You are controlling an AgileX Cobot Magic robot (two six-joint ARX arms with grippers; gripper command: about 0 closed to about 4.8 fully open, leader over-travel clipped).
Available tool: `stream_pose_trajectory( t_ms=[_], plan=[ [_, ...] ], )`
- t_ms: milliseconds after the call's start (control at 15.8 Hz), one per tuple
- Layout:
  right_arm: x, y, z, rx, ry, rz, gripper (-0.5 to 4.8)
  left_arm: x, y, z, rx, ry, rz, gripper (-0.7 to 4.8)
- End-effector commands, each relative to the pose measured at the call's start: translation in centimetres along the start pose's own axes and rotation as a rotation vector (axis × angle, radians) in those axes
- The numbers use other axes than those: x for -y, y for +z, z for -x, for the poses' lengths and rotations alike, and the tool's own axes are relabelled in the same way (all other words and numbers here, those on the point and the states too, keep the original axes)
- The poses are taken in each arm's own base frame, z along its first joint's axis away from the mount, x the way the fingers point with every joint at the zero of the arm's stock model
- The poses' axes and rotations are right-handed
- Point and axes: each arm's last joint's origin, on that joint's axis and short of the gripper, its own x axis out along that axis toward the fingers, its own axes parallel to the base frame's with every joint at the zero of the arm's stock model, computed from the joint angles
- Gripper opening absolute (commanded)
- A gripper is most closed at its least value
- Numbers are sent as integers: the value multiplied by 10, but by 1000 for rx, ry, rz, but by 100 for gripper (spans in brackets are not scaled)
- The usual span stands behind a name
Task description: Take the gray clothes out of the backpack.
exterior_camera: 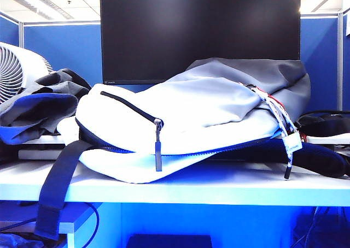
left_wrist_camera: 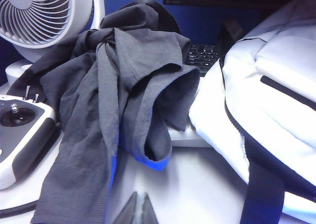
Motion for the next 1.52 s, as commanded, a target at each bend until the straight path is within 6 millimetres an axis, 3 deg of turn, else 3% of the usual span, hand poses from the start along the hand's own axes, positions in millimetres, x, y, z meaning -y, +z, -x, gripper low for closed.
stream_pose_trajectory(
  t_ms=[63, 1519],
  plan=[
    [7, 0, -1, 19, -70, -13, -5, 0, 2, 0, 19, 0, -8, -5],
    [6, 4, -1, 59, -33, -5, -5, 0, 2, 0, 19, 0, -8, -5]
  ],
)
